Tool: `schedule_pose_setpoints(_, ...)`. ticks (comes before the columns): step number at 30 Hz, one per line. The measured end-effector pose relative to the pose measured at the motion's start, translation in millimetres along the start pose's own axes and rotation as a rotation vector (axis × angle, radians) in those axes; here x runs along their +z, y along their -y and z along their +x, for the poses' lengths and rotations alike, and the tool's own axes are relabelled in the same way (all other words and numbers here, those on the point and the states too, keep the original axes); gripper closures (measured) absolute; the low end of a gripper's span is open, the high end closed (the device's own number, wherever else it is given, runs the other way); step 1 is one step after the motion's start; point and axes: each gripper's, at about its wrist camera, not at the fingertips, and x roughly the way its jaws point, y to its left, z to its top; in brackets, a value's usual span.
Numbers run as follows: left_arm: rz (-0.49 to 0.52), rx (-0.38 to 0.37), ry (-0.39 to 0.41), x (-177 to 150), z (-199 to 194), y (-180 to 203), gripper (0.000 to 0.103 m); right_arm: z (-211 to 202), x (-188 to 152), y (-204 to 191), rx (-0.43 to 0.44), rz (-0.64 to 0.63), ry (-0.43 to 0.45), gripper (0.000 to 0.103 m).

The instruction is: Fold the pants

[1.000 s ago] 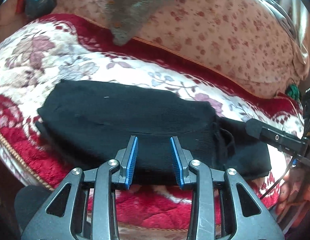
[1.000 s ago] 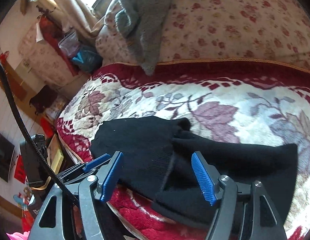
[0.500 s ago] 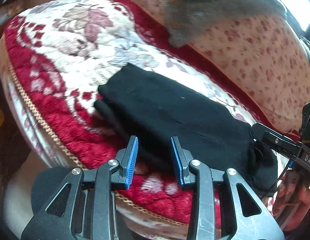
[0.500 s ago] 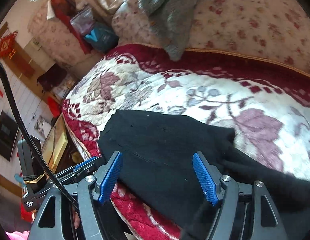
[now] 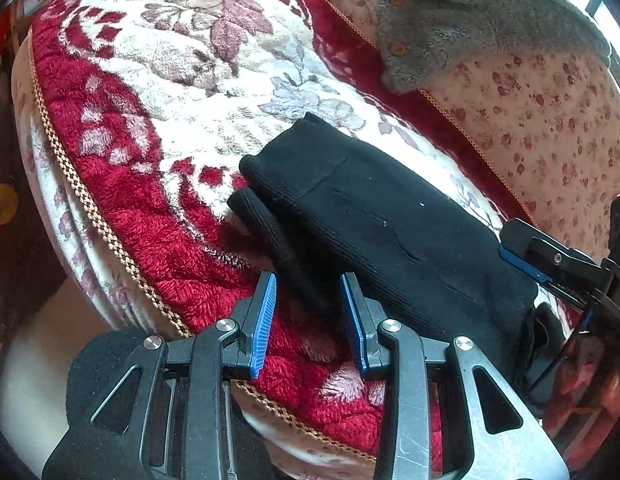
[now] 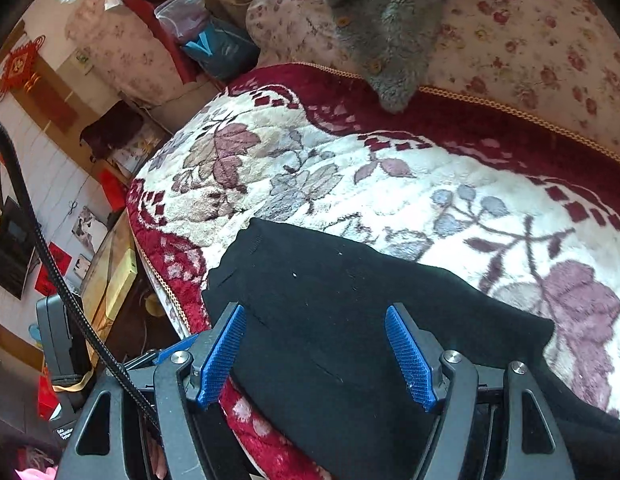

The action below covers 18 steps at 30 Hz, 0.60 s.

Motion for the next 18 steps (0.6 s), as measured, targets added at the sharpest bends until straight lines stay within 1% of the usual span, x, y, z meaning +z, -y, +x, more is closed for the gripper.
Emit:
schedule_pose_setpoints(4, -0.015, -0.002, -0.007, 2, 3, -6, 0.071, 8, 5, -3, 0.011, -0.014, -0.001, 0.032)
schedule_pose_setpoints(9, -0.053, -0.004, -0.010, 3, 3, -15, 0.071, 14, 12, -7, 0.004, -0.050, -0.001, 0.032)
schedule_pose_setpoints(13, -0.060, -0.001, 0.001, 3, 1, -16, 0.071, 24, 19, -8, 0.003, -0.055, -0.020, 0.032)
schedule_pose_setpoints(15, -0.074, -0.008, -0.004, 2, 0, -19, 0.071, 29, 23, -10, 0.008, -0.074, -0.026, 0.032)
schedule_pose_setpoints(18, -0.095, -0.024, -0.015, -2, -1, -22, 0.071, 39, 33, -14, 0.026, -0.114, -0.057, 0.032)
